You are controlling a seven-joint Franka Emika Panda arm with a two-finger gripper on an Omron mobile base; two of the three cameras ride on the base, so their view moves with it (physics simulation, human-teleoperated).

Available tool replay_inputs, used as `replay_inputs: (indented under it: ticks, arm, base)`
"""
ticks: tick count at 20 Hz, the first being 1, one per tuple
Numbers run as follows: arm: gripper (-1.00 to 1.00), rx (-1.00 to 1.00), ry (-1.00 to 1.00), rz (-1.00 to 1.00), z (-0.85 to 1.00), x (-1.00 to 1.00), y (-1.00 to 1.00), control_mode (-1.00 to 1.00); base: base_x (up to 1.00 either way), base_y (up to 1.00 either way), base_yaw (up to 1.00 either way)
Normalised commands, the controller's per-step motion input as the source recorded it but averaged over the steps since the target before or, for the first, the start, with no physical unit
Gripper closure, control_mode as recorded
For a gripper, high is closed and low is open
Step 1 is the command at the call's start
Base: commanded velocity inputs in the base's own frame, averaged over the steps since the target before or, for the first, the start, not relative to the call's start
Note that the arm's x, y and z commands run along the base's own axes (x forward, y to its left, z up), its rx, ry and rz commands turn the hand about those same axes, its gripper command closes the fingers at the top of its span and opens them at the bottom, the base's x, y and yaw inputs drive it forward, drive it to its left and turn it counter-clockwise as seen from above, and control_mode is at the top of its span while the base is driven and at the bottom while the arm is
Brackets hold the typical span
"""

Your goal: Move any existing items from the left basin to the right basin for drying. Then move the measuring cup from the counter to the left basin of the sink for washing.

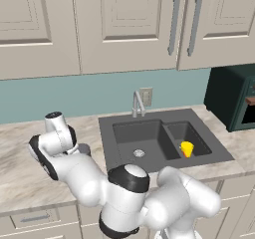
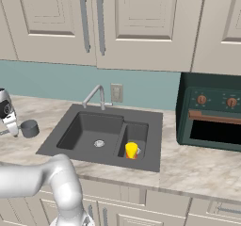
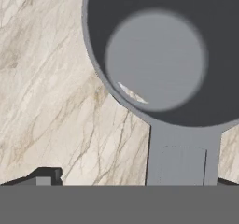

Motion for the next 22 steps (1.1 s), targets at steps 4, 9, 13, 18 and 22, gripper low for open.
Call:
replay_inputs:
  ticks: [4,9,13,18,22]
  arm:
    - [1.00,0.00,0.04,0.00,-0.10,0.00,0.11,-1.00]
    - [1.00,0.00,0.00,0.00,0.00,0.00,0.00,-1.00]
    - [1.00,0.00,-0.01,0.00,0.03,-0.04,-0.04,-1.00]
    - [1.00,0.00,-0.05,-0.01,0.20,-0.09,-0.31,-1.00]
    - [1.00,0.00,-0.08,-0.02,0.25,0.00,-0.47,-1.00]
  base:
    - [0.00,0.00,0.00]
    - [0.00,0.00,0.00]
    - [0.00,0.00,0.00]
    - [0.00,0.00,0.00]
    - [0.00,0.00,0.00]
